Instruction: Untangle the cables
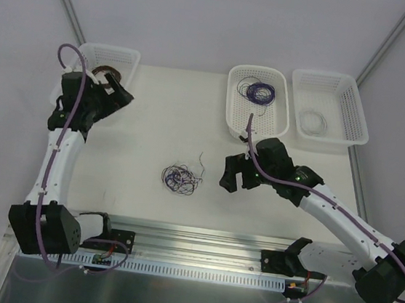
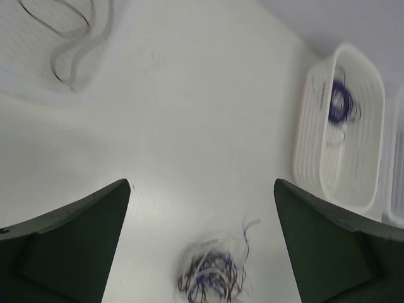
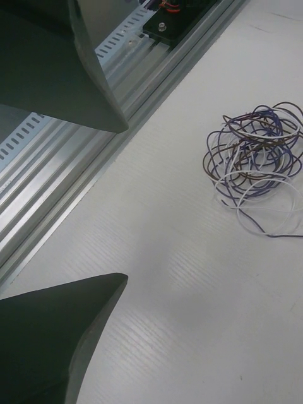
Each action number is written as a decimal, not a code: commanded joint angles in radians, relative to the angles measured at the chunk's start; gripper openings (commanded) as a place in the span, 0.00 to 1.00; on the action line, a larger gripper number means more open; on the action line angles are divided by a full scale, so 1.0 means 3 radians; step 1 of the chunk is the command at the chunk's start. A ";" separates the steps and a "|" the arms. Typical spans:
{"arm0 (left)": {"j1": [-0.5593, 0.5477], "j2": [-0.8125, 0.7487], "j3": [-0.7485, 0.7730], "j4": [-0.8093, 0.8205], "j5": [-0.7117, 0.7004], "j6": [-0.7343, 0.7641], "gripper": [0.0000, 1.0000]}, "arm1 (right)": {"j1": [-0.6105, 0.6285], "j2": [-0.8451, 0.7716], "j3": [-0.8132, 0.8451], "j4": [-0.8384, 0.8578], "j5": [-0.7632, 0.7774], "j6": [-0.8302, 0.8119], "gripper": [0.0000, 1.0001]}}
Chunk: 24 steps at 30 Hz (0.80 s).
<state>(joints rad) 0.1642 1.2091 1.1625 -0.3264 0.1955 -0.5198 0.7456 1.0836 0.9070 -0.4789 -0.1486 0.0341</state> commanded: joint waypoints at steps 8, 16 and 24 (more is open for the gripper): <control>-0.1599 -0.0635 -0.1389 -0.0150 0.0331 -0.0445 0.97 | 0.0020 0.0452 0.0014 0.0706 -0.0475 0.0260 0.87; -0.1933 -0.0405 -0.1763 -0.0027 0.0121 -0.0691 0.81 | 0.0153 0.1178 0.0361 0.0901 -0.0742 -0.0026 0.66; -0.2005 -0.0032 -0.1738 0.0080 0.0115 -0.0747 0.63 | 0.0225 0.1823 0.0898 0.1105 -0.0885 -0.0201 0.43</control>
<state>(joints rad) -0.4259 1.1706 0.6384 -0.3363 0.2455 -0.7212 0.8005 1.5883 1.0981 -0.2127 -0.3653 0.0216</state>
